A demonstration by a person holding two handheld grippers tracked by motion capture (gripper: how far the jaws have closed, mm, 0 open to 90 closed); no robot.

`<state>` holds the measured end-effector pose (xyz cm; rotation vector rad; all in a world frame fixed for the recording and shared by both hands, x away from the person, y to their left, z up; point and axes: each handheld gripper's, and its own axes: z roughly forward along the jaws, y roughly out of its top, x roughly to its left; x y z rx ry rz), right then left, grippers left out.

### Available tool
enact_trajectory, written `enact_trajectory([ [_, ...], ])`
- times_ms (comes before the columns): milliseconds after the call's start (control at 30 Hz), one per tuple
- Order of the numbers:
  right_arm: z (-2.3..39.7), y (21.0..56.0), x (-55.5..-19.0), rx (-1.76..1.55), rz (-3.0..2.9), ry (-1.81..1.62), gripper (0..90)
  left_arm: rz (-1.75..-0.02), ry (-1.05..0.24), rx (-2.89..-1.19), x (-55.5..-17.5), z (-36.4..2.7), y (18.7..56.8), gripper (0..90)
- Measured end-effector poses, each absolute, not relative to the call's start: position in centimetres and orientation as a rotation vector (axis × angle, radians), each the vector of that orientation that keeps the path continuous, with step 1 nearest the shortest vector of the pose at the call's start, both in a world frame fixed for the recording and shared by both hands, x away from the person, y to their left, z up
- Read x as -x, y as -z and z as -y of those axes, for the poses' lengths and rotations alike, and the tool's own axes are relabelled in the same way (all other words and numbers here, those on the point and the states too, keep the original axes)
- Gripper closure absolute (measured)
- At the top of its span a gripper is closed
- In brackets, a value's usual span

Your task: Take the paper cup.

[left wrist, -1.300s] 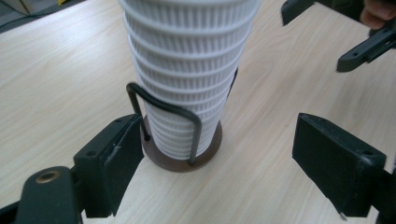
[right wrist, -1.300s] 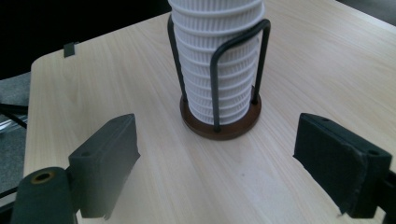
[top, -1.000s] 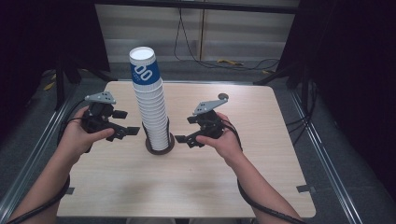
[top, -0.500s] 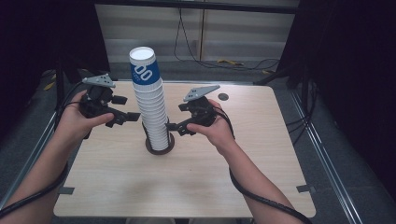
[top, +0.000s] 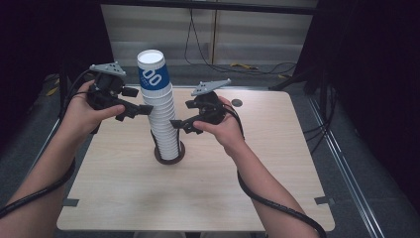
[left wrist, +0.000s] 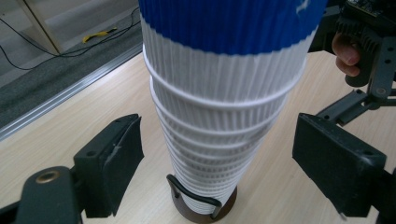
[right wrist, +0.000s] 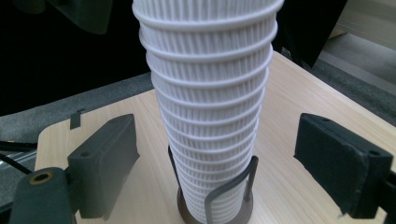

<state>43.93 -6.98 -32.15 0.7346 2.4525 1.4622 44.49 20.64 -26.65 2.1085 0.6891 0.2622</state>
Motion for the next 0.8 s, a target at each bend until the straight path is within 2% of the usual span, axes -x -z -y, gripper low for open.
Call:
enact_trajectory([
  [800, 5.0, 30.3, -45.2, -0.683, -2.424, -1.509, 10.7, -0.655, -0.292, -2.035, -45.6, -19.4, 24.3, 15.6],
])
